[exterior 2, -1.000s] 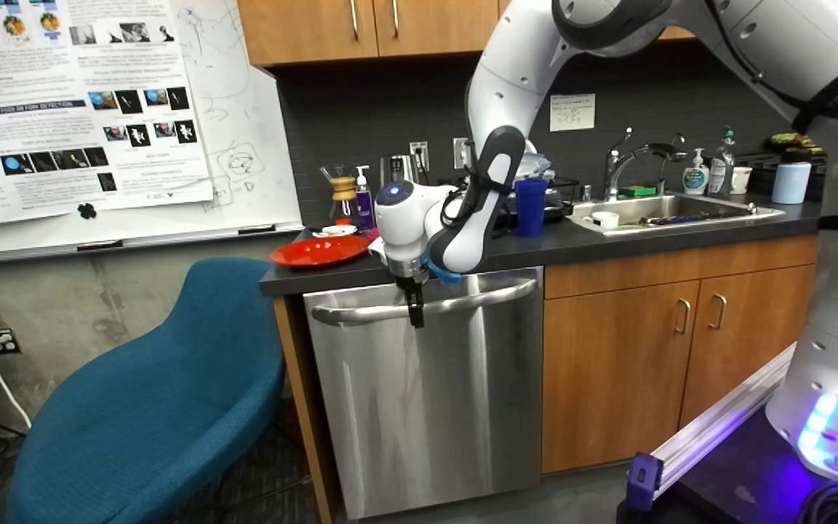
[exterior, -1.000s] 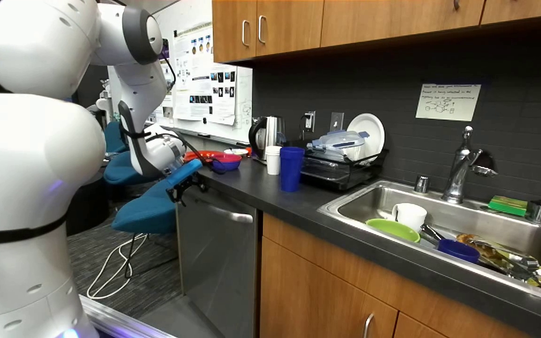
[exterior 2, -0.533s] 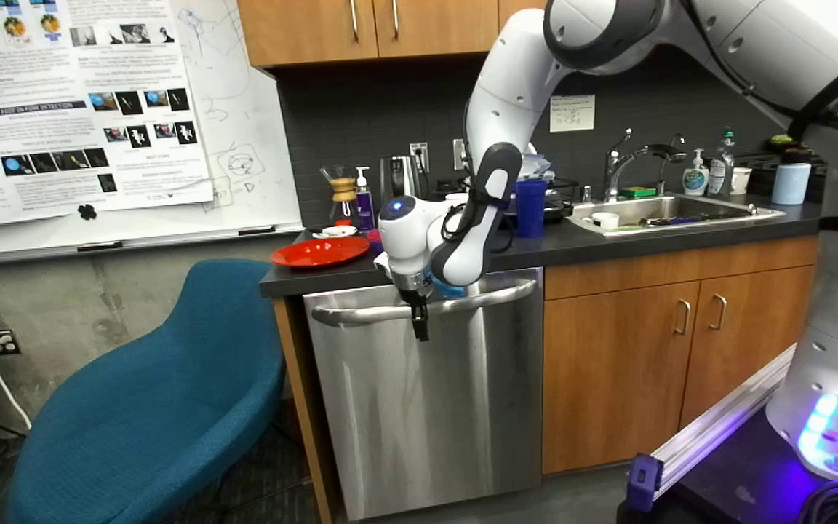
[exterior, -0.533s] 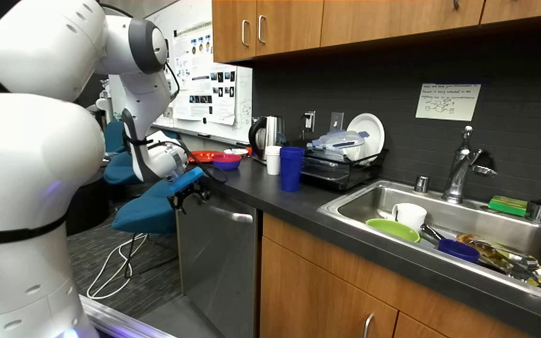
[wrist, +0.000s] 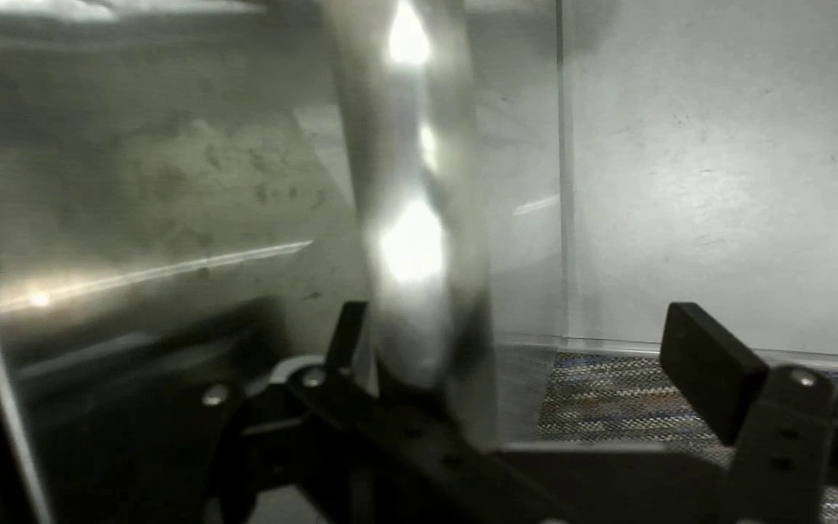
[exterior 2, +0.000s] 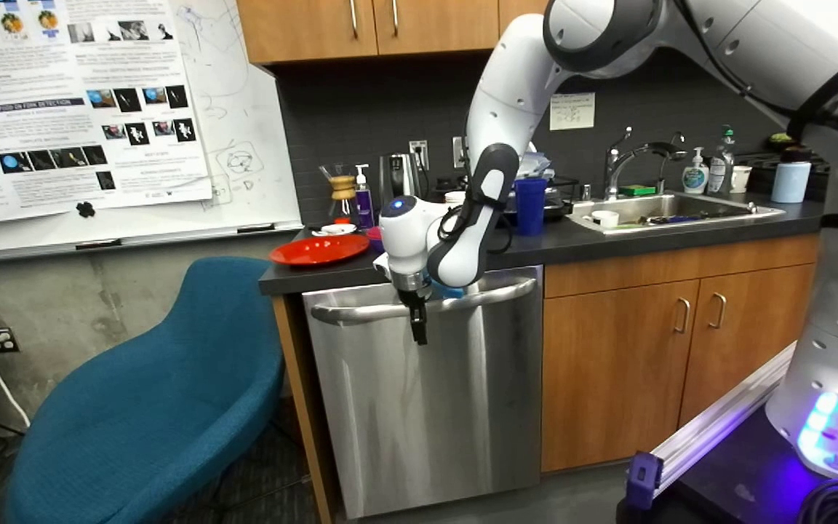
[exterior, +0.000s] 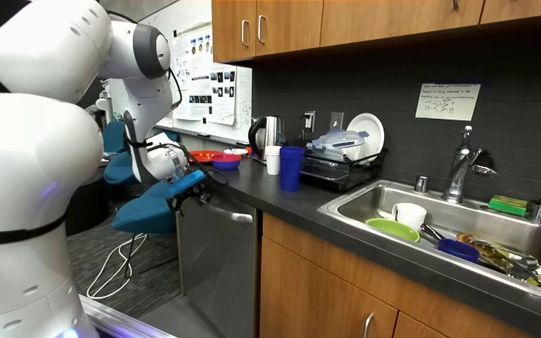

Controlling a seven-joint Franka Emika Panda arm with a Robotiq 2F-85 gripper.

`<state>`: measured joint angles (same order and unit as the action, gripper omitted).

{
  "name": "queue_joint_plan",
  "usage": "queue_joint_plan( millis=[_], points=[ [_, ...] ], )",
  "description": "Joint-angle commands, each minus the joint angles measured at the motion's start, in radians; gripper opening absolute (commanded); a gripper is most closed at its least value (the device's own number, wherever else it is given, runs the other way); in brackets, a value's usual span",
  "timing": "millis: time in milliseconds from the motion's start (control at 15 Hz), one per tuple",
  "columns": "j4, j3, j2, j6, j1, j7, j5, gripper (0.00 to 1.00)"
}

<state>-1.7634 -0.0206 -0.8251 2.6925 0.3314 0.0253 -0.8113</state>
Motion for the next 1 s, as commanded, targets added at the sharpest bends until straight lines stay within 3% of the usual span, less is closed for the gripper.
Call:
queue_joint_plan(
  millis=[0, 267, 933],
  points=[
    [-0.138, -0.092, 0.035, 0.03, -0.07, -0.13, 0.074, 1.0],
    [-0.234, -0.095, 0.064, 0.079, -0.081, -0.169, 0.087, 1.0],
    [-0.211, -0.119, 0.032, 0.16, -0.081, -0.198, 0.21, 1.0]
  ],
)
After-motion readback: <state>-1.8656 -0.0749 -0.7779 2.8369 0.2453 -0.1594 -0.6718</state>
